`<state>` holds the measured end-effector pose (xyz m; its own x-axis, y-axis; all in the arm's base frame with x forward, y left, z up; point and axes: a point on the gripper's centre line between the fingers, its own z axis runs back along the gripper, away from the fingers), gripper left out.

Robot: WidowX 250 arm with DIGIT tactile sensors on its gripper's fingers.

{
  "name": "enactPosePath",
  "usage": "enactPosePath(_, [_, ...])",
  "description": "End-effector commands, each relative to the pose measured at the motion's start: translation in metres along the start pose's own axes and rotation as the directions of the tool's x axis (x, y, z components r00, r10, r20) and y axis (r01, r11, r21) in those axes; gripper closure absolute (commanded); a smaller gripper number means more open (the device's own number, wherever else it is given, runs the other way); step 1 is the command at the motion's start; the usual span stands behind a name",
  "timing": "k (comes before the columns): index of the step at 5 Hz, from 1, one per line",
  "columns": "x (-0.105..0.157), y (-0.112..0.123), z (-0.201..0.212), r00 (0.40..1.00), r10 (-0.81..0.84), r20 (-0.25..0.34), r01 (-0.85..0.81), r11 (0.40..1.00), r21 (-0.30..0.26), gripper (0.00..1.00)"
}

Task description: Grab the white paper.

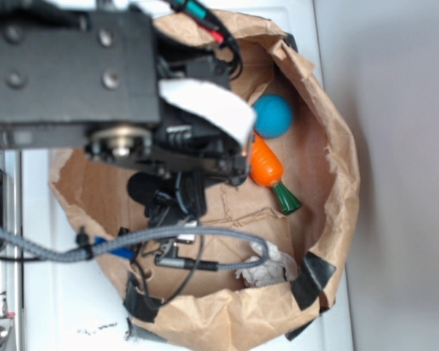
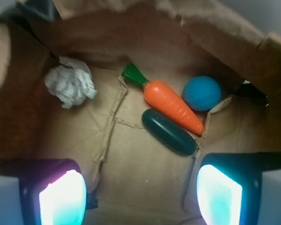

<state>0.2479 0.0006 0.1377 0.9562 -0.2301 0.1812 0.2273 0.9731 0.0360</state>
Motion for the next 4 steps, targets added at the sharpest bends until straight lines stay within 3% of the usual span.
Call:
enactPosePath(1, [0.038,0.007,-0.048,0.999,-0.031,-0.018,0.032,0.998,0.060,0.00])
enactPosePath(2, [0.047,-0.001,-0.070,0.997,-0.074,0.002,0.074,0.993,0.091,0.00])
enactPosePath(4, [0.034,-0.011,-0.042,0.968,-0.218,0.123,0.232,0.966,-0.114,0.00])
